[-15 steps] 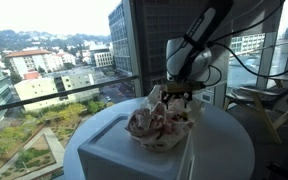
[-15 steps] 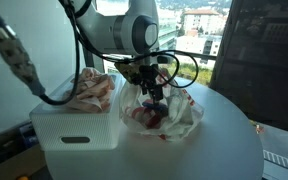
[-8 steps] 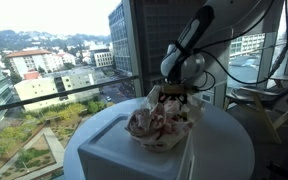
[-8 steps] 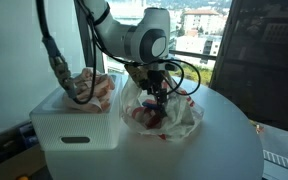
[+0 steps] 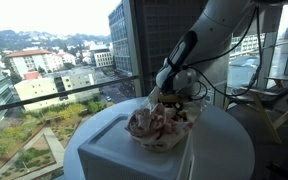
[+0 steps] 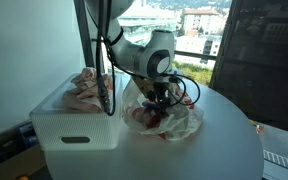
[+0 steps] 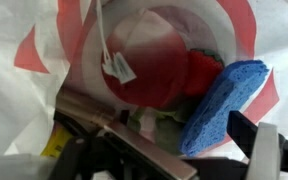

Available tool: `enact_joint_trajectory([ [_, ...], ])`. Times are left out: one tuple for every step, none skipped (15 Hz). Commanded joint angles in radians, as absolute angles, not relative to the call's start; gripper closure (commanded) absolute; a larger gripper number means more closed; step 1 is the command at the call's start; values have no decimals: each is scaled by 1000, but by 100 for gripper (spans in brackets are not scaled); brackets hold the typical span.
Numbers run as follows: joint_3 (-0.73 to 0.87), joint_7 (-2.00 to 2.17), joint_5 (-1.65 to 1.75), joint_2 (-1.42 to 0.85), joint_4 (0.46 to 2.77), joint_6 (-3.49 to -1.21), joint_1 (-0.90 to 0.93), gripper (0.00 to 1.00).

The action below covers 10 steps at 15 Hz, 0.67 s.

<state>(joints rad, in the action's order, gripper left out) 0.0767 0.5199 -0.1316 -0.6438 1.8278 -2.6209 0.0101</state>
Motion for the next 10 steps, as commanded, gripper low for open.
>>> enact_joint_trajectory([
  [45, 471, -205, -683, 1757, -2534, -15, 0],
  [44, 468, -213, -683, 1756, -2509, -13, 0],
  [38, 459, -224, -682, 1757, -2496, -12, 0],
  [45, 458, -220, -672, 1780, -2498, -1, 0],
  [52, 462, -211, -668, 1791, -2497, 8, 0],
  [50, 458, -212, -666, 1799, -2501, 9, 9],
  [51, 455, -211, -662, 1809, -2502, 10, 25],
  [53, 457, -211, -659, 1814, -2504, 12, 34],
  [53, 456, -215, -657, 1819, -2505, 9, 42],
  [55, 459, -214, -656, 1821, -2505, 9, 51],
])
